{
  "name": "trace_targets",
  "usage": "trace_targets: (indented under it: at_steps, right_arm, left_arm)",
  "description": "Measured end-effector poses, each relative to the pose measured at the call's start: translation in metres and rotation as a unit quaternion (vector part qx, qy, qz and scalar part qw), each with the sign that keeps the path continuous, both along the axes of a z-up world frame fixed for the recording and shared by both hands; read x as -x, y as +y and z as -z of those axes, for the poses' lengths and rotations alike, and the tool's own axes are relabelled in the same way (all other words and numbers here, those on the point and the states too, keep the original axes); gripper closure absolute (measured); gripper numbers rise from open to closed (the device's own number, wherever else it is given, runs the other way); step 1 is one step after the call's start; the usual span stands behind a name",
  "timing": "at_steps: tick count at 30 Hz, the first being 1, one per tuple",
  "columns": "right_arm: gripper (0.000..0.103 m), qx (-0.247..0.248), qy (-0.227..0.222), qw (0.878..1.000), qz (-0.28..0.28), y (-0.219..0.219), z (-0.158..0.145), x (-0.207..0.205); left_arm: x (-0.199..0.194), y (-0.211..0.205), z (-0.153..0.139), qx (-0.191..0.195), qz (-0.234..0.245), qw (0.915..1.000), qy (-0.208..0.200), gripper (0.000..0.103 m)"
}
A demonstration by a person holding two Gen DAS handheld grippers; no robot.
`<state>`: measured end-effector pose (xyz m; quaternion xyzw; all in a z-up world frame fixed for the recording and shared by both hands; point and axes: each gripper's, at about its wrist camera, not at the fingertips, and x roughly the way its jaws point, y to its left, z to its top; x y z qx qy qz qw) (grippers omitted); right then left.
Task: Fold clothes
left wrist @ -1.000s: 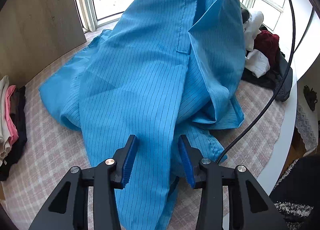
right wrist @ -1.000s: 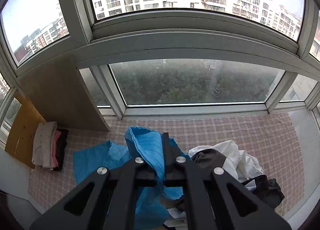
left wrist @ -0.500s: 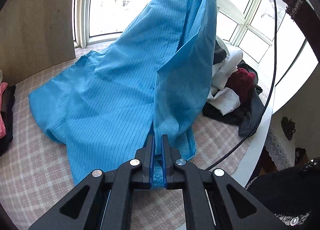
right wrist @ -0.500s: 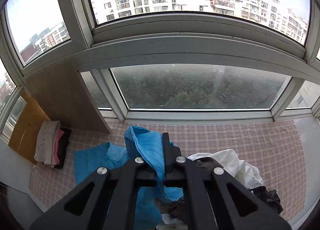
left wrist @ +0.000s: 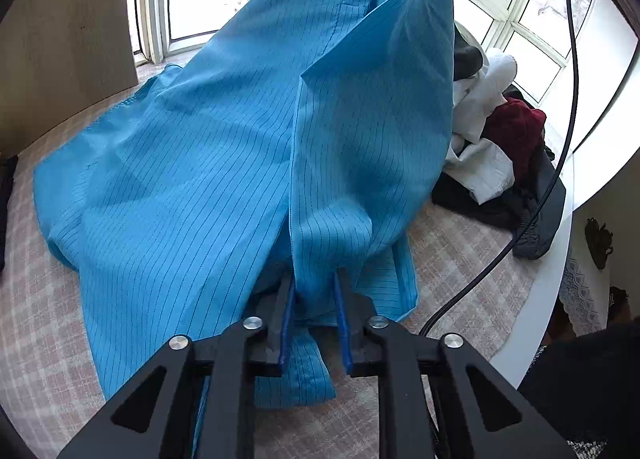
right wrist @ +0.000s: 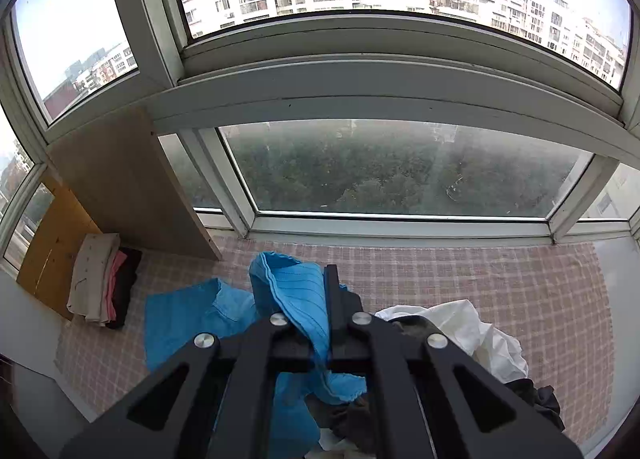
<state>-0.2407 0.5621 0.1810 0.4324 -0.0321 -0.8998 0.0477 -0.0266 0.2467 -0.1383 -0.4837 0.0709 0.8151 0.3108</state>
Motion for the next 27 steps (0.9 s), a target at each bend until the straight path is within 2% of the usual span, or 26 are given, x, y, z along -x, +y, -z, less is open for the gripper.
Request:
trace_targets:
  at_steps: [4,9,11,14,16,18,20,23,27]
  right_arm:
    - [0.100,0.002,-0.001,1.000,0.002,0.007,0.002,0.002]
    - [0.100,0.011,-0.011,1.000,-0.010,0.004,0.012,0.005]
    - [0.100,0.009,-0.011,1.000,-0.017,-0.001,0.013,0.006]
    - [0.100,0.013,-0.012,0.999,-0.033,-0.009,0.014,0.004]
    - [0.100,0.012,-0.013,0.999,-0.043,-0.014,0.014,0.002]
    - [0.100,0.012,-0.013,0.999,-0.051,-0.017,0.013,0.001]
    - [0.100,0.014,-0.014,0.998,-0.056,-0.019,0.013,0.001]
    - [0.100,0.018,-0.015,0.998,-0.062,-0.020,0.014,0.002]
    - [0.100,0.018,-0.019,0.997,-0.067,-0.021,0.017,0.003]
  left_arm:
    - [-0.015,-0.008,-0.004,0.007,0.010,0.9999,-0.003,0.103]
    - [-0.030,-0.035,-0.016,0.053,-0.019,0.9982,0.022,0.101]
    - [-0.024,-0.042,-0.014,0.067,-0.043,0.9964,0.028,0.090]
    - [-0.021,-0.041,-0.010,0.071,-0.060,0.9953,0.027,0.083]
    - [-0.029,-0.038,-0.014,0.079,-0.060,0.9940,0.044,0.080]
    - [-0.039,-0.037,-0.018,0.102,-0.067,0.9899,0.073,0.067]
    - [-0.043,-0.039,-0.022,0.109,-0.082,0.9864,0.093,0.061]
    - [-0.043,-0.042,-0.030,0.084,-0.103,0.9860,0.102,0.061]
    - [-0.053,-0.050,-0.048,0.044,-0.100,0.9883,0.106,0.060]
